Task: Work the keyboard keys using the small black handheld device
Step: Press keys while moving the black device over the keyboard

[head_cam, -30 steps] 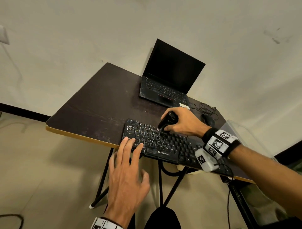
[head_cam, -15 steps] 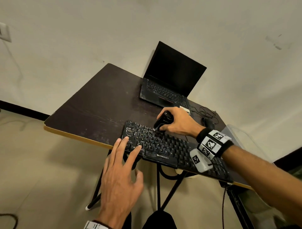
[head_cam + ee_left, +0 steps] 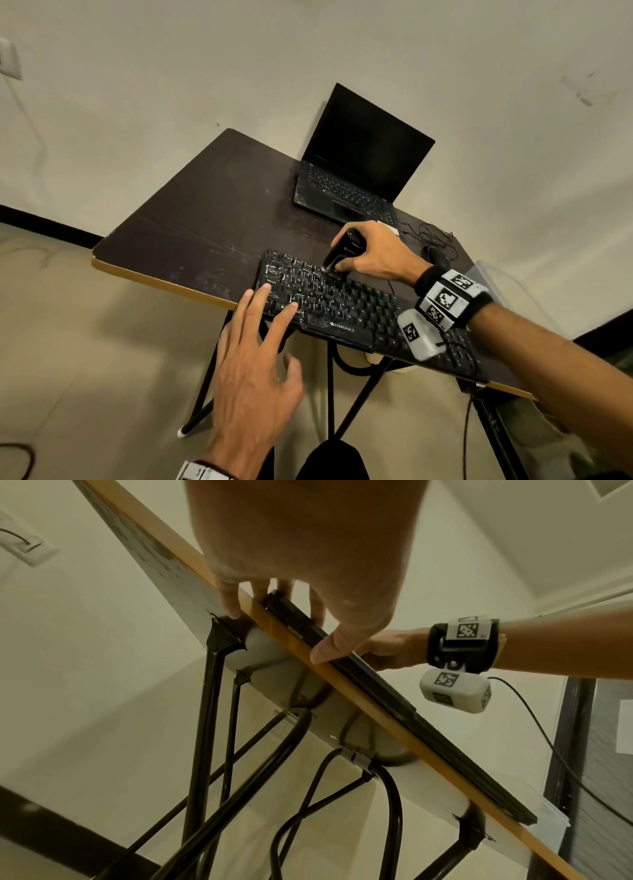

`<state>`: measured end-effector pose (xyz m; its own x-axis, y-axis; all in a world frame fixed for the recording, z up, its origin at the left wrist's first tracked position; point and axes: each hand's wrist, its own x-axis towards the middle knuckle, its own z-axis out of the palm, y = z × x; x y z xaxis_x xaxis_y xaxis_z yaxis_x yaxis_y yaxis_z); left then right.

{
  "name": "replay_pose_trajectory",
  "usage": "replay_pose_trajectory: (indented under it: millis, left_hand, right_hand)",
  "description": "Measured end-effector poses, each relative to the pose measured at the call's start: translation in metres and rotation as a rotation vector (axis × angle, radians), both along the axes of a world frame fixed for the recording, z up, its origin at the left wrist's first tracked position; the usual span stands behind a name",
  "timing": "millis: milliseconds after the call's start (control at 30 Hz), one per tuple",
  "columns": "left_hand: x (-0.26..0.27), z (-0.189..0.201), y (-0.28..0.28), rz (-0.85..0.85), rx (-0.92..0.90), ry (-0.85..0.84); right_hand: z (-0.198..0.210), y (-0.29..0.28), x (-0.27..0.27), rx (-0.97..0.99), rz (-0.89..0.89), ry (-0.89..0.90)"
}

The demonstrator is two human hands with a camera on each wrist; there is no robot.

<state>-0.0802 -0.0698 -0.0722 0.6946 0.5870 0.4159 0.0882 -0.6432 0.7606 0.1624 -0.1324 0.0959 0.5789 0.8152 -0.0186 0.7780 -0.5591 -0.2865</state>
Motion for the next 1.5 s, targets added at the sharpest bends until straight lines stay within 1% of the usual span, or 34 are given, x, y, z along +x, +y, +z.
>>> replay_pose_trajectory:
  millis: [100, 233, 367, 500, 567, 667, 733, 833, 900, 1033, 1100, 1200, 1367, 1433, 1500]
  left_hand:
    - [0.001, -0.002, 0.003, -0.003, 0.007, 0.018]
    - [0.002, -0.001, 0.002, -0.011, 0.019, 0.019]
    - [0.001, -0.003, 0.002, -0.008, 0.028, -0.005]
    - [0.003, -0.006, 0.003, -0.026, 0.036, 0.033]
    - [0.004, -0.005, 0.004, -0.02, 0.039, 0.016]
    - [0.003, -0.002, 0.004, -0.007, 0.057, 0.028]
    - [0.001, -0.003, 0.004, -0.015, 0.077, 0.03]
    - [0.001, -0.004, 0.005, -0.025, 0.077, 0.056]
    - [0.003, -0.003, 0.004, -0.02, 0.065, 0.063]
    - [0.004, -0.002, 0.001, -0.017, 0.05, 0.061]
    - [0.002, -0.001, 0.002, -0.019, 0.063, 0.071]
    - [0.002, -0.002, 0.003, -0.015, 0.068, 0.074]
    - [0.003, -0.002, 0.003, -0.011, 0.073, 0.053]
    - [0.003, -0.003, 0.002, -0.011, 0.083, 0.073]
    - [0.002, -0.004, 0.003, -0.012, 0.076, 0.066]
  right_hand:
    - [0.0, -0.004, -0.002, -0.024, 0.031, 0.038]
    - [0.001, -0.011, -0.002, -0.013, -0.008, 0.004]
    - [0.002, -0.016, -0.005, -0.059, 0.026, -0.007]
    - [0.004, -0.022, 0.001, -0.068, -0.033, -0.001]
    - [0.003, -0.016, -0.007, -0.047, 0.004, -0.042]
    - [-0.003, -0.004, -0.018, 0.016, 0.061, -0.009]
    - [-0.004, -0.007, -0.013, 0.034, 0.05, 0.003]
    - [0.003, -0.023, -0.004, -0.034, -0.005, -0.023]
    - [0.004, -0.028, -0.006, -0.046, -0.013, -0.03]
    - [-0.005, -0.012, -0.025, 0.029, 0.057, -0.025]
    - [-0.005, -0.008, -0.023, 0.047, 0.044, -0.027]
    - [-0.001, -0.01, -0.015, 0.017, -0.011, -0.05]
    - [0.0, 0.003, -0.025, 0.0, 0.066, -0.047]
    - [0.001, 0.006, -0.023, 0.023, 0.025, -0.034]
    - [0.0, 0.006, -0.023, 0.022, 0.027, -0.075]
